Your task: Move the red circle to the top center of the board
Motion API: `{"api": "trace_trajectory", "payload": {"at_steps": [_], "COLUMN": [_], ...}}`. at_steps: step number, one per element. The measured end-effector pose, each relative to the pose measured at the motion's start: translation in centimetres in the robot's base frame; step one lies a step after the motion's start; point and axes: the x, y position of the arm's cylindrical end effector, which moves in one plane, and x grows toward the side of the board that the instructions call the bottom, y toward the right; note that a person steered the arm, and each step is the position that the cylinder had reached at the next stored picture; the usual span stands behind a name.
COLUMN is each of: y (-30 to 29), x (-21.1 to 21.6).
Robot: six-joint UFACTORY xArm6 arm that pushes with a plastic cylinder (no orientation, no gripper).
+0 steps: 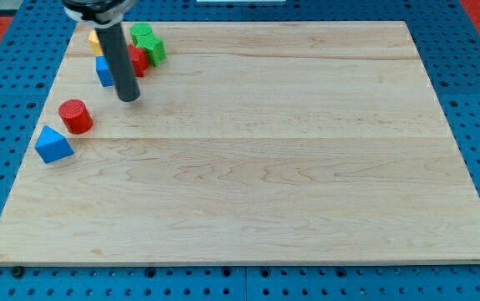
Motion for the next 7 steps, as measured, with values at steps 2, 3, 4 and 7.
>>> {"api": "trace_trajectory", "payload": {"at_steps": [2, 3, 4, 7], "y": [-10.1, -12.9, -10.4, 1.6], "x": [1.1, 1.7, 4.6, 3.1]}}
